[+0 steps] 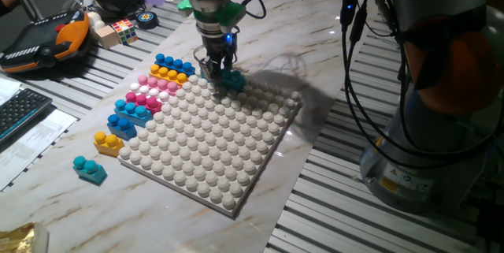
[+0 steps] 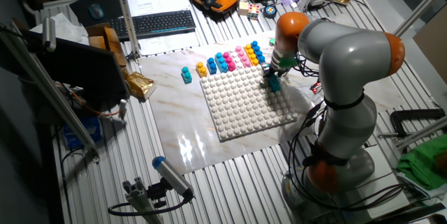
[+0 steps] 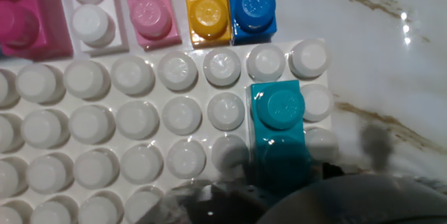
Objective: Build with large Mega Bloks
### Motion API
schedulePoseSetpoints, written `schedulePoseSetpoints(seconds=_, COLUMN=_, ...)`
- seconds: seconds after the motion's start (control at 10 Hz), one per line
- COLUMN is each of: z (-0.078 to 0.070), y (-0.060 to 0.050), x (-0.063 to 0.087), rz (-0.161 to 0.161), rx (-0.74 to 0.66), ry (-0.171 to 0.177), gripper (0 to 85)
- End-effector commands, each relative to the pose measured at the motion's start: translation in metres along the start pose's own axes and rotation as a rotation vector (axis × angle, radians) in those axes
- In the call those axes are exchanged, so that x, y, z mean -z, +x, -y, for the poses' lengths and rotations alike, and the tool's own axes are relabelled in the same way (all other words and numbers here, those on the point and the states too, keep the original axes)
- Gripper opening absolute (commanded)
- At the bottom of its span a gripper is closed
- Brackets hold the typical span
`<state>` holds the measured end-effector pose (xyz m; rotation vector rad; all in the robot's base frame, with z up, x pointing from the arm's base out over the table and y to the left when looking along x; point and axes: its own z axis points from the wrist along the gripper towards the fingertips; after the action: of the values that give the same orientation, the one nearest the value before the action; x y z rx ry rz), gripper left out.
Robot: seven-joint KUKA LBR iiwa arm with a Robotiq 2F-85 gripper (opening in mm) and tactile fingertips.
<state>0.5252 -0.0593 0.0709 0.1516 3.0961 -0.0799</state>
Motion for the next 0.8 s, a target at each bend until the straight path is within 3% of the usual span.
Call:
schedulePoseSetpoints(seconds=0.0, z=0.0, y=-0.003, x=0.007, rz=-0.01, rx=-0.003, ry=0.001, gripper=79.7)
schedulePoseSetpoints(seconds=0.3, z=0.0, y=-0.023, x=0.025, rz=-0.032, rx=-0.01, ry=-0.004, gripper=80.0)
schedulePoseSetpoints(seconds=0.6, z=-0.005, y=-0.054, x=0.034, rz=-0.027, rx=-0.02, ry=0.002, gripper=79.7)
schedulePoseSetpoints(seconds=0.7, z=-0.009, y=-0.07, x=0.037, rz=-0.019, rx=-0.028, ry=0.004, gripper=79.3)
